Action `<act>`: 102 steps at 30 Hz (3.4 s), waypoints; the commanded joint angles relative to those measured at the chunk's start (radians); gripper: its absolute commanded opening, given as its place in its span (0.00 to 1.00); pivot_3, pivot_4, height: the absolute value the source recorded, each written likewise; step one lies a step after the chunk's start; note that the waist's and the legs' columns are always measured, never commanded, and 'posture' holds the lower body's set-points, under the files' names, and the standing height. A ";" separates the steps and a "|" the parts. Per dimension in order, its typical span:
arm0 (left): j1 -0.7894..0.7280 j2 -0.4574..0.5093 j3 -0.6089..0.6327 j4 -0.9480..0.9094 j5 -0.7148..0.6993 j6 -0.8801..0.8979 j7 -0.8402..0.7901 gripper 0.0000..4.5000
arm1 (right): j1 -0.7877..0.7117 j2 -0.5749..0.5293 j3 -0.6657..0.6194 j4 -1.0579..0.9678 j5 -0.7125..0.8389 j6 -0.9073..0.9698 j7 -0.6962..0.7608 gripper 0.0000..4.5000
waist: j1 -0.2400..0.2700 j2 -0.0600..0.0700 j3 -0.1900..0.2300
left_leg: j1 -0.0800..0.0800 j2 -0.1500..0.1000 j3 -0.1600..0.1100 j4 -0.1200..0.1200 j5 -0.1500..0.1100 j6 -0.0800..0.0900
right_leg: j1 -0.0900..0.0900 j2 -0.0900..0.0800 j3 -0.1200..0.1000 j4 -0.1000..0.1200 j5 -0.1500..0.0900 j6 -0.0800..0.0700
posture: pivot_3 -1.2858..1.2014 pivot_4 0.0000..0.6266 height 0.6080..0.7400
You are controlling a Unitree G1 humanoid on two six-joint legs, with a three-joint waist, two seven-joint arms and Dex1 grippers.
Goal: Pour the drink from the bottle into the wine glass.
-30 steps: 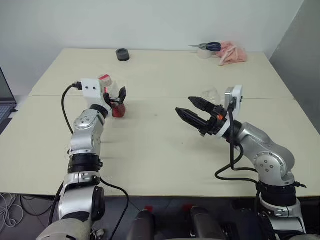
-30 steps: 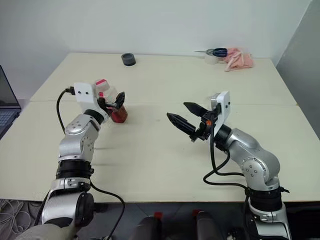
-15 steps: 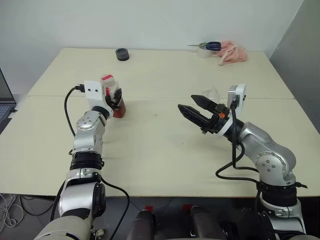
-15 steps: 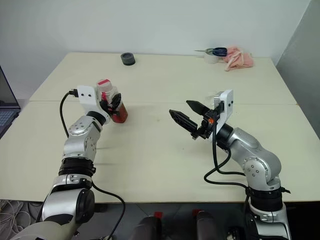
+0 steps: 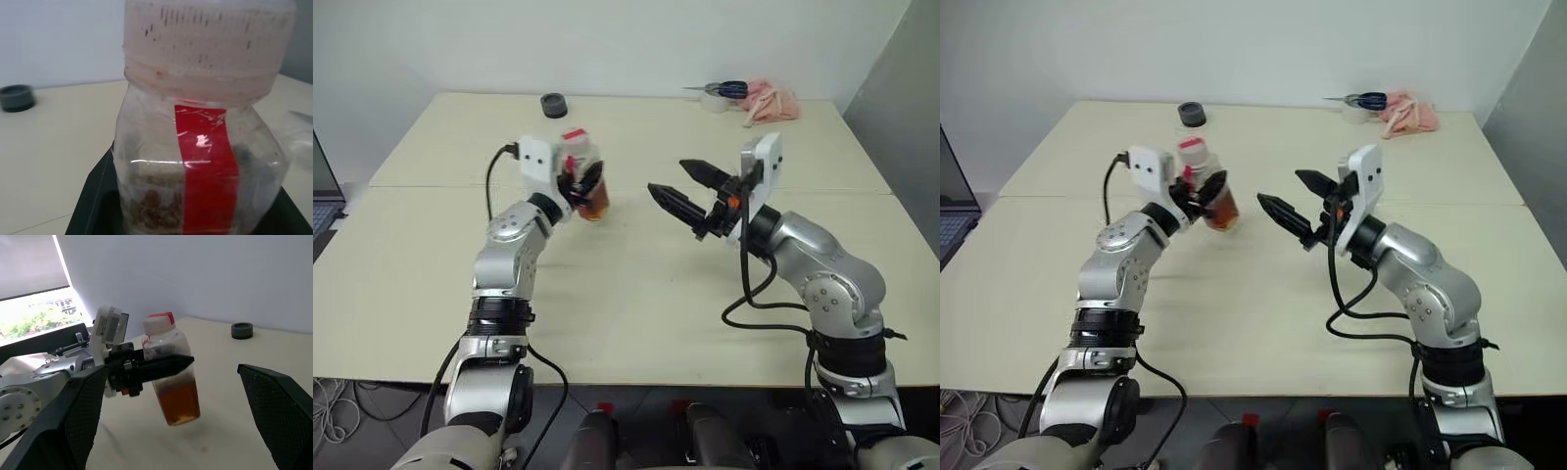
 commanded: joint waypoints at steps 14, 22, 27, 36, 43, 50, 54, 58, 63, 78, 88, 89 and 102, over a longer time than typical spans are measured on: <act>0.041 0.030 -0.047 -0.188 -0.073 0.136 -0.117 0.40 | -0.022 0.022 -0.007 0.013 -0.045 -0.040 0.012 1.00 | -0.002 0.000 0.000 | -0.006 0.000 0.002 0.001 0.002 -0.003 | -0.006 0.000 0.002 0.001 0.000 0.000 | 0.52 0.24 1.00; 0.069 0.041 -0.063 -0.229 -0.077 0.156 -0.141 0.40 | -0.028 0.025 -0.004 0.017 -0.047 -0.044 0.017 1.00 | -0.001 0.000 0.000 | -0.006 0.000 0.002 0.001 0.002 -0.003 | -0.006 0.000 0.001 0.001 0.000 0.000 | 0.52 0.24 1.00; 0.083 0.042 -0.069 -0.249 -0.080 0.171 -0.146 0.40 | -0.038 0.035 -0.004 0.014 -0.047 -0.038 0.012 1.00 | -0.001 0.000 0.000 | -0.006 0.000 0.002 0.001 0.002 -0.003 | -0.006 0.000 0.002 0.001 0.000 0.000 | 0.52 0.24 1.00; 0.087 0.035 -0.059 -0.222 -0.053 0.155 -0.117 0.40 | -0.049 0.042 -0.006 0.013 -0.056 -0.040 0.002 1.00 | -0.001 0.000 0.000 | -0.006 0.000 0.002 0.001 0.002 -0.003 | -0.006 0.000 0.002 0.001 0.000 0.000 | 0.52 0.24 1.00; 0.102 0.022 0.062 -0.106 0.078 0.056 0.186 0.40 | 0.000 0.025 -0.022 -0.012 -0.061 -0.032 -0.017 1.00 | -0.003 0.000 0.000 | -0.005 0.001 0.002 0.001 0.000 0.000 | -0.006 0.000 0.002 0.002 0.000 0.000 | 0.52 0.24 1.00; 0.148 -0.041 0.109 -0.120 0.100 0.012 0.318 0.40 | 0.017 0.024 -0.031 -0.032 -0.050 -0.020 -0.035 1.00 | 0.004 0.000 0.000 | -0.007 -0.001 0.002 0.002 0.000 0.000 | -0.006 -0.002 0.001 0.001 0.001 0.001 | 0.52 0.24 1.00; 0.155 -0.042 0.120 -0.100 0.118 -0.014 0.357 0.40 | 0.016 0.022 -0.030 -0.030 -0.049 -0.019 -0.032 1.00 | 0.003 0.000 0.000 | -0.007 -0.001 0.002 0.002 0.000 0.000 | -0.006 -0.002 0.002 0.001 0.001 0.001 | 0.52 0.24 1.00; 0.158 -0.035 0.116 -0.073 0.128 -0.047 0.368 0.40 | 0.015 0.021 -0.028 -0.025 -0.051 -0.019 -0.027 1.00 | 0.000 0.000 0.000 | -0.006 0.000 0.002 0.002 0.000 0.000 | -0.006 -0.001 0.001 0.002 0.001 0.001 | 0.52 0.24 1.00; 0.167 -0.041 0.119 -0.056 0.131 -0.067 0.375 0.61 | 0.018 0.018 -0.027 -0.027 -0.053 -0.016 -0.023 1.00 | 0.000 0.000 0.000 | -0.006 -0.001 0.002 0.002 0.001 0.001 | -0.006 -0.001 0.002 0.002 0.001 0.001 | 0.52 0.24 1.00; 0.181 -0.049 0.098 -0.103 0.136 -0.076 0.365 0.99 | 0.023 0.014 -0.028 -0.032 -0.049 -0.009 -0.026 1.00 | 0.001 0.000 0.000 | -0.006 -0.001 0.002 0.002 0.001 0.001 | -0.006 -0.001 0.002 0.002 0.002 0.001 | 0.52 0.24 1.00; 0.174 -0.030 0.069 -0.125 0.170 -0.113 0.348 0.99 | 0.028 0.018 -0.026 -0.031 -0.051 -0.012 -0.028 1.00 | 0.001 0.000 0.000 | -0.006 -0.001 0.003 0.003 0.001 0.001 | -0.006 -0.001 0.003 0.002 0.002 0.002 | 0.52 0.24 1.00; 0.174 -0.031 0.068 -0.127 0.173 -0.114 0.348 0.99 | 0.028 0.018 -0.026 -0.031 -0.052 -0.012 -0.028 1.00 | 0.001 0.000 0.000 | -0.006 -0.001 0.003 0.002 0.001 0.001 | -0.006 -0.001 0.002 0.002 0.002 0.002 | 0.52 0.24 1.00; 0.180 -0.032 0.069 -0.120 0.177 -0.112 0.348 0.90 | 0.030 0.019 -0.027 -0.033 -0.051 -0.009 -0.033 1.00 | 0.001 0.000 0.000 | -0.006 -0.001 0.003 0.003 0.001 0.001 | -0.006 -0.001 0.002 0.002 0.002 0.002 | 0.52 0.24 1.00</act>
